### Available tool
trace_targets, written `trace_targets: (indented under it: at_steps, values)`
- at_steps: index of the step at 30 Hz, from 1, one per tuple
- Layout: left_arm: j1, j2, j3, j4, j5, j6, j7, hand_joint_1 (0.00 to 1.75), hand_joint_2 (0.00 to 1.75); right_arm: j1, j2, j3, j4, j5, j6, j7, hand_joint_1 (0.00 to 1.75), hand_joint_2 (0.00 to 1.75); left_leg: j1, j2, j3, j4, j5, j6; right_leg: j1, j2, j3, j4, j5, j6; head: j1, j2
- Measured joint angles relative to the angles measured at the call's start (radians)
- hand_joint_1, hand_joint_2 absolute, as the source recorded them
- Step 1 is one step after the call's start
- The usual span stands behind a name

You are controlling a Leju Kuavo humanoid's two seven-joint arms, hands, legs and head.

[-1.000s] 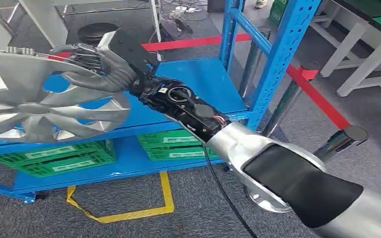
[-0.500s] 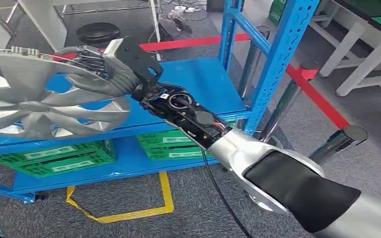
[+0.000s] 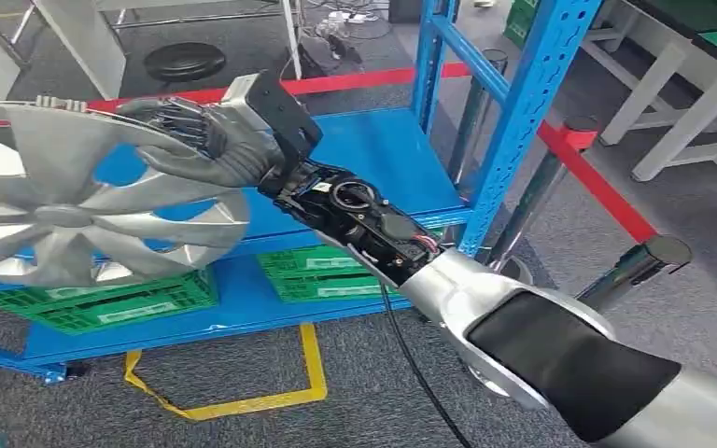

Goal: Take the parts from the cabinet and place them on the table.

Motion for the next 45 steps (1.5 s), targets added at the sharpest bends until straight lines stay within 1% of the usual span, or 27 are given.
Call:
trace_targets:
  at_steps: [3, 7, 14, 17, 24, 41, 42, 43, 44, 45]
  values:
    - [0.001, 0.001, 0.000, 0.000, -0.001, 0.002, -0.003, 0.00, 1.75, 0.004, -0.005, -0.002, -0.006, -0.015, 0.002, 0.001, 1.75, 1.75, 0.000, 0.000, 0.000, 0.000, 0.000, 0.000, 0.000, 0.000, 0.000, 0.000, 0.000, 0.000, 0.000, 0.000]
    - [0.001, 0.001, 0.000, 0.000, -0.005, 0.005, -0.006, 0.00, 1.75, 0.019, -0.005, -0.002, -0.016, -0.009, 0.008, -0.015, 1.75, 1.75, 0.000, 0.000, 0.000, 0.000, 0.000, 0.000, 0.000, 0.000, 0.000, 0.000, 0.000, 0.000, 0.000, 0.000]
    - [0.002, 0.005, 0.000, 0.000, -0.009, -0.004, -0.006, 0.00, 1.75, 0.033, -0.006, 0.005, -0.024, -0.026, 0.083, -0.015, 1.75, 1.75, 0.000, 0.000, 0.000, 0.000, 0.000, 0.000, 0.000, 0.000, 0.000, 0.000, 0.000, 0.000, 0.000, 0.000]
    - [0.002, 0.005, 0.000, 0.000, -0.012, -0.006, -0.006, 0.00, 1.75, 0.039, -0.005, 0.015, -0.024, -0.022, 0.102, -0.018, 1.75, 1.75, 0.000, 0.000, 0.000, 0.000, 0.000, 0.000, 0.000, 0.000, 0.000, 0.000, 0.000, 0.000, 0.000, 0.000]
    - [0.000, 0.004, 0.000, 0.000, -0.018, -0.014, -0.005, 0.00, 1.75, 0.048, 0.003, 0.035, -0.021, -0.003, 0.087, -0.051, 1.75, 1.75, 0.000, 0.000, 0.000, 0.000, 0.000, 0.000, 0.000, -0.001, 0.001, 0.000, 0.000, 0.000, 0.000, 0.000]
    - [-0.002, 0.004, 0.000, 0.000, -0.023, -0.017, 0.001, 0.00, 1.75, 0.048, 0.003, 0.052, -0.019, 0.010, 0.074, -0.052, 1.75, 1.75, 0.000, 0.000, 0.000, 0.000, 0.000, 0.000, 0.000, -0.001, 0.000, 0.000, 0.000, 0.000, 0.000, 0.000]
    - [-0.002, 0.004, 0.000, 0.000, -0.022, -0.017, 0.001, 0.00, 1.75, 0.047, 0.003, 0.052, -0.019, 0.010, 0.072, -0.052, 1.75, 1.75, -0.001, 0.000, -0.002, 0.002, -0.003, 0.002, -0.004, -0.002, 0.003, -0.004, 0.002, 0.002, 0.000, 0.000]
    - [-0.001, 0.008, 0.000, 0.000, -0.022, -0.018, 0.001, 0.00, 1.75, 0.046, 0.005, 0.052, -0.019, 0.010, 0.069, -0.052, 1.75, 1.75, -0.004, -0.002, -0.002, 0.002, -0.002, 0.014, -0.006, -0.004, 0.004, -0.010, 0.006, 0.010, -0.001, 0.000]
    - [-0.002, 0.009, 0.000, 0.000, -0.022, -0.018, 0.001, 0.00, 1.75, 0.045, 0.010, 0.052, -0.021, 0.011, 0.068, -0.052, 1.75, 1.75, -0.003, -0.002, 0.009, -0.021, 0.007, 0.021, -0.002, -0.004, 0.013, -0.021, 0.011, 0.016, -0.003, 0.000]
    - [-0.001, 0.008, 0.000, 0.000, -0.021, -0.018, 0.001, 0.00, 1.75, 0.047, 0.010, 0.051, -0.022, 0.011, 0.067, -0.051, 1.75, 1.75, 0.014, 0.002, 0.031, -0.051, 0.020, 0.019, -0.003, 0.002, 0.004, -0.016, 0.003, 0.016, 0.001, 0.000]
